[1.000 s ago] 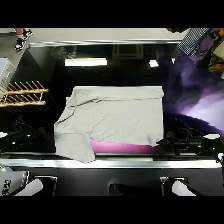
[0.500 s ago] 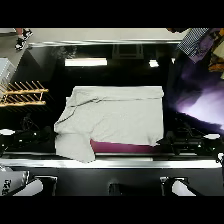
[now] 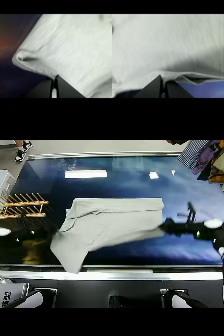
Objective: Fold the clothes and pants, and hang the long-sleeved shirts on hangers.
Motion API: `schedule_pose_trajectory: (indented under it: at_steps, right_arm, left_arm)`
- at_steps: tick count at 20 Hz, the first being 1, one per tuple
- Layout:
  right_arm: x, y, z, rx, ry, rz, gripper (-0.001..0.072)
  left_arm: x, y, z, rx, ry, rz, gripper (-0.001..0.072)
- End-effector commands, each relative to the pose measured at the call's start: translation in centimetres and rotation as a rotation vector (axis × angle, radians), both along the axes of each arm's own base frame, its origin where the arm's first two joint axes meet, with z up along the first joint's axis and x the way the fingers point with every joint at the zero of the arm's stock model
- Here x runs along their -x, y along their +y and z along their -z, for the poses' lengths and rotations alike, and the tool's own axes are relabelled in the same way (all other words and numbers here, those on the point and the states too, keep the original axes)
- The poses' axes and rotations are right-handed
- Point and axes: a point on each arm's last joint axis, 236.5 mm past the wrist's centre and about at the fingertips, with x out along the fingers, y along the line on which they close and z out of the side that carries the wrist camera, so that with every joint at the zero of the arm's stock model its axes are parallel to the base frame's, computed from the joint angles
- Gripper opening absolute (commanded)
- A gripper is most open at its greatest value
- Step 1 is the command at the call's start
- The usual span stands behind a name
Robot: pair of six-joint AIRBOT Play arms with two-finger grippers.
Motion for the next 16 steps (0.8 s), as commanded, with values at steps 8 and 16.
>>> schedule_pose_trajectory:
  at_steps: [8, 16]
  right_arm:
    - [-2.1, -2.7, -42.4, 0.423, -0.921, 0.143, 0.003]
    - [16.6, -3.5, -54.7, 0.569, -1.235, 0.363, 0.003]
  left_arm:
    - [-1.2, 0.8, -46.7, -0.27, -0.924, -0.141, 0.0019]
    - [16.9, 1.7, -56.8, -0.451, -1.143, -0.434, 0.0019]
